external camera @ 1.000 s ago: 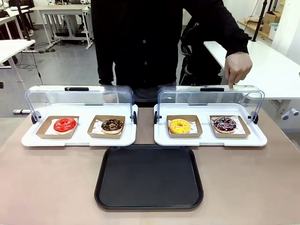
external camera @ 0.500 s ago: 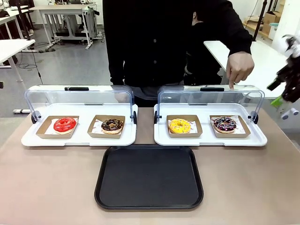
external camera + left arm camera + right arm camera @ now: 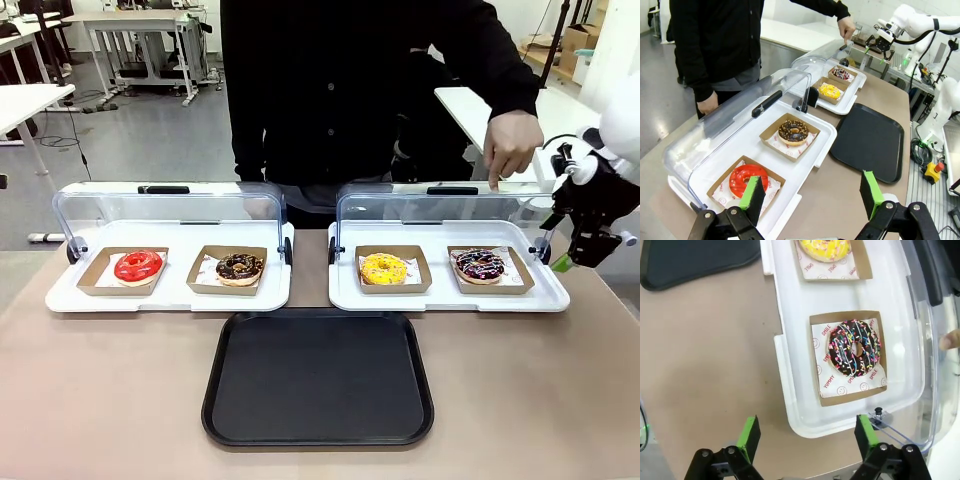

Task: Move the fourth donut from the left to the tray.
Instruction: Pick up the Paper togo box containing the Donut indicated by the person and place it on the Handle tray.

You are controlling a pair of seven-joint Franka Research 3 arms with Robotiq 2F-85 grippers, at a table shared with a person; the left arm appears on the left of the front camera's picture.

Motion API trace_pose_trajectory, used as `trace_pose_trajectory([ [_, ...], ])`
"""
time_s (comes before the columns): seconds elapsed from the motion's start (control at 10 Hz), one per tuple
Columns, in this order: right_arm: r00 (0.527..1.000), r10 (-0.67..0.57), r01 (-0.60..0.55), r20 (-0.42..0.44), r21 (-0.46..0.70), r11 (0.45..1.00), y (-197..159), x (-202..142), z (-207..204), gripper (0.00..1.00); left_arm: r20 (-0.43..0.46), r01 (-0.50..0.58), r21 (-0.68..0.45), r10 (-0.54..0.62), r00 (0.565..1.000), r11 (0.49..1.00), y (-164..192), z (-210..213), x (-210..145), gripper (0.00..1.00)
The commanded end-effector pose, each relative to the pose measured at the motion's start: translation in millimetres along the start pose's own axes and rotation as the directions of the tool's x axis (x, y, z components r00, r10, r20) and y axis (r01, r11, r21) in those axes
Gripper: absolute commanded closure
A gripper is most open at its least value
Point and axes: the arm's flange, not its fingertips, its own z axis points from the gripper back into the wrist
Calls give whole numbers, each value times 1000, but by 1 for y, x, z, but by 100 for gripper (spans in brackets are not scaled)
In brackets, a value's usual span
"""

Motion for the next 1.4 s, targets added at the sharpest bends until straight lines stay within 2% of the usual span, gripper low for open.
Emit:
trace_pose_trajectory([
  [0.0, 1000, -9, 9, 6, 20, 1000, -6, -1, 12, 0, -2, -2, -11, 2, 1000, 1000, 0, 2, 3, 0],
  [0.3, 1000, -7, 6, 8, 8, 1000, -2, -2, 4, 0, -2, -2, -11, 2, 1000, 1000, 0, 2, 3, 0],
  [0.4, 995, 102, -103, -18, -24, 994, -2, 6, -11, 0, -2, -2, -11, 2, 1000, 1000, 0, 2, 3, 0],
  [0.6, 990, 127, -132, -56, -87, 987, 4, 4, -29, 0, -2, -2, -11, 2, 1000, 1000, 0, 2, 3, 0],
  [0.9, 981, 158, -171, -112, -112, 979, 8, 0, -61, 0, -2, -2, -11, 2, 1000, 1000, 0, 2, 3, 0],
  [1.3, 973, 187, -206, -136, -142, 968, -11, -10, -93, 0, -2, -2, -11, 2, 1000, 1000, 0, 2, 3, 0],
])
